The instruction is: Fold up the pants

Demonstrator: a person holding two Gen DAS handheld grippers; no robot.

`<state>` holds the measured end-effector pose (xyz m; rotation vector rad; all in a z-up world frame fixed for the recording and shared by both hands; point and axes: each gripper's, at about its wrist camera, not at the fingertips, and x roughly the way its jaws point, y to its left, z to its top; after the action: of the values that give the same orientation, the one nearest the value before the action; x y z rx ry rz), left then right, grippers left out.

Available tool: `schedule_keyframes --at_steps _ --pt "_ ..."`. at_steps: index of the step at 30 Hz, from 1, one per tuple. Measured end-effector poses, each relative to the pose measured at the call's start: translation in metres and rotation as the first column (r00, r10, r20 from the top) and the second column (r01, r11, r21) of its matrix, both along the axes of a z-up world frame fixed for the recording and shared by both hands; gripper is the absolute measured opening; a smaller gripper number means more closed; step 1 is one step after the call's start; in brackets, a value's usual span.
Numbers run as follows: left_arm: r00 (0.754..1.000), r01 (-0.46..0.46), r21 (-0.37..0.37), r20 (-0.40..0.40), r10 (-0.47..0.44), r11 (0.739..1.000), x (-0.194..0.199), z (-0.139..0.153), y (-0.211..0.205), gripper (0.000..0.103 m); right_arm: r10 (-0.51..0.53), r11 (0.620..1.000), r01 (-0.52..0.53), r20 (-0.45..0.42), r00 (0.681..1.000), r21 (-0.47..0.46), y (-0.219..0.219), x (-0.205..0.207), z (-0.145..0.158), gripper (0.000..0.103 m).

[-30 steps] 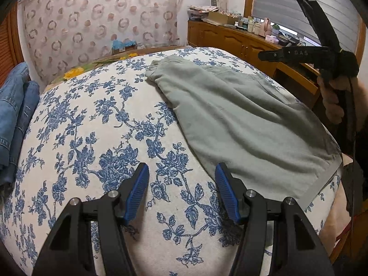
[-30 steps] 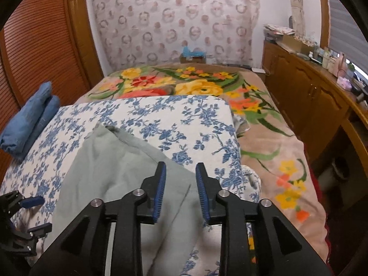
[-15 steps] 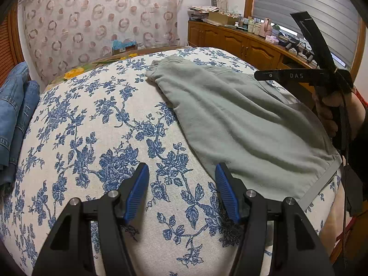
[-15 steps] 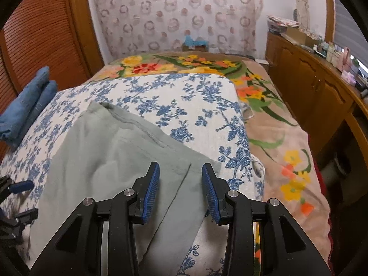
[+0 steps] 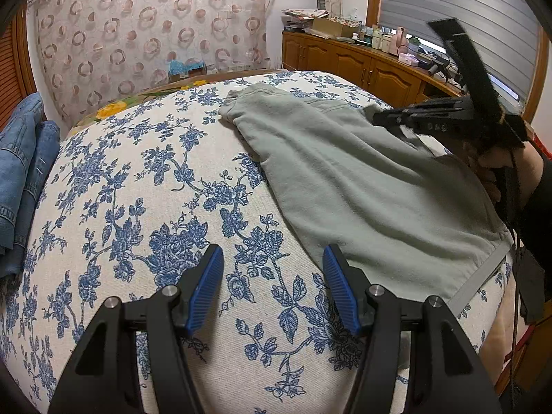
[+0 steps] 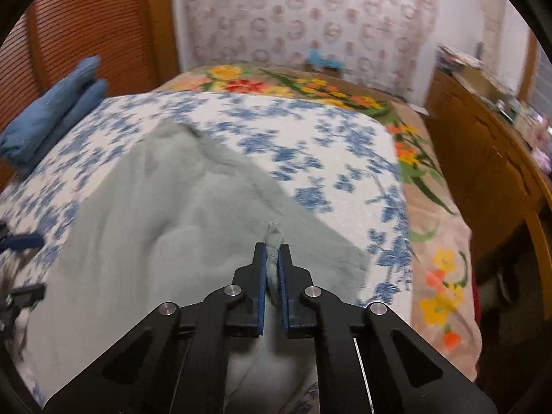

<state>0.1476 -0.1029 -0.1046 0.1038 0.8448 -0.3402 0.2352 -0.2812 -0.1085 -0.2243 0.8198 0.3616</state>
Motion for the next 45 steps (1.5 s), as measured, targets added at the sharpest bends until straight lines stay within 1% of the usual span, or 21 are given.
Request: schedule_keyframes --at_steps 2,4,7,8,11,13,16,18,19,21,22,24,25,27,32,37,40,41,42,45 --pt "1.0 0.0 0.0 0.0 0.0 1.0 0.0 0.0 0.0 0.06 -0.008 1.0 0.008 0.036 0.999 0.004 -0.002 -0.004 0.008 0.003" --pt "1.0 0.0 0.0 0.0 0.0 1.0 0.0 0.0 0.0 0.06 -0.042 0.999 0.042 0.072 0.997 0.011 -0.008 -0.007 0.016 0.003" --pt "1.0 0.0 0.0 0.0 0.0 1.0 0.0 0.0 0.0 0.06 -0.095 0.996 0.095 0.094 0.991 0.005 -0.018 -0.004 0.024 0.003" --pt "1.0 0.0 0.0 0.0 0.0 1.0 0.0 0.0 0.0 0.06 -0.128 0.992 0.129 0.096 0.987 -0.004 -0.023 -0.001 0.025 0.003" --pt "1.0 0.0 0.0 0.0 0.0 1.0 0.0 0.0 0.0 0.06 -0.176 0.984 0.176 0.058 0.983 0.011 -0.036 0.007 0.022 0.003" --pt "1.0 0.0 0.0 0.0 0.0 1.0 0.0 0.0 0.0 0.06 -0.184 0.983 0.184 0.037 0.982 0.015 -0.038 0.01 0.016 0.003" --pt "1.0 0.0 0.0 0.001 0.0 1.0 0.0 0.0 0.0 0.06 -0.198 0.98 0.198 0.028 0.98 0.001 -0.035 0.008 0.014 0.003" --pt "1.0 0.0 0.0 0.0 0.0 1.0 0.0 0.0 0.0 0.06 -0.207 0.978 0.206 0.025 0.978 0.008 -0.035 0.006 0.017 0.012" --pt "1.0 0.0 0.0 0.0 0.0 1.0 0.0 0.0 0.0 0.06 -0.209 0.978 0.209 0.025 0.978 0.008 -0.034 0.004 0.018 0.013" --pt "1.0 0.0 0.0 0.001 0.0 1.0 0.0 0.0 0.0 0.06 -0.209 0.978 0.209 0.033 0.977 0.01 -0.034 -0.001 0.023 0.019" --pt "1.0 0.0 0.0 0.001 0.0 1.0 0.0 0.0 0.0 0.06 -0.203 0.979 0.203 0.035 0.978 0.02 -0.035 -0.007 0.026 0.021" --pt "1.0 0.0 0.0 0.001 0.0 1.0 0.0 0.0 0.0 0.06 -0.186 0.982 0.185 0.03 0.982 0.04 -0.035 -0.018 0.028 0.026" --pt "1.0 0.0 0.0 0.001 0.0 1.0 0.0 0.0 0.0 0.06 -0.175 0.984 0.174 0.03 0.984 0.045 -0.033 -0.026 0.028 0.028" --pt "1.0 0.0 0.0 0.001 0.0 1.0 0.0 0.0 0.0 0.06 -0.149 0.988 0.147 0.034 0.988 0.044 -0.027 -0.047 0.027 0.036" --pt "1.0 0.0 0.0 0.001 0.0 1.0 0.0 0.0 0.0 0.06 -0.089 0.994 0.089 0.001 0.996 0.063 -0.012 -0.086 0.012 0.039" --pt "1.0 0.0 0.0 0.001 0.0 1.0 0.0 0.0 0.0 0.06 -0.054 0.998 0.054 -0.02 0.998 0.039 0.002 -0.102 0.0 0.039" --pt "1.0 0.0 0.0 0.001 0.0 1.0 0.0 -0.001 0.0 0.06 -0.057 0.998 0.058 -0.03 0.998 0.005 0.009 -0.106 -0.008 0.04" --pt "1.0 0.0 0.0 0.001 0.0 1.0 0.0 -0.001 0.0 0.06 -0.059 0.998 0.059 -0.018 0.998 -0.003 0.01 -0.109 -0.01 0.042" --pt "1.0 0.0 0.0 0.001 0.0 1.0 0.0 -0.001 0.0 0.06 -0.064 0.998 0.064 -0.012 0.998 -0.005 0.011 -0.11 -0.01 0.046" --pt "1.0 0.0 0.0 0.001 0.0 1.0 0.0 -0.001 0.0 0.06 -0.091 0.996 0.092 -0.026 0.995 0.002 0.011 -0.114 -0.009 0.048"
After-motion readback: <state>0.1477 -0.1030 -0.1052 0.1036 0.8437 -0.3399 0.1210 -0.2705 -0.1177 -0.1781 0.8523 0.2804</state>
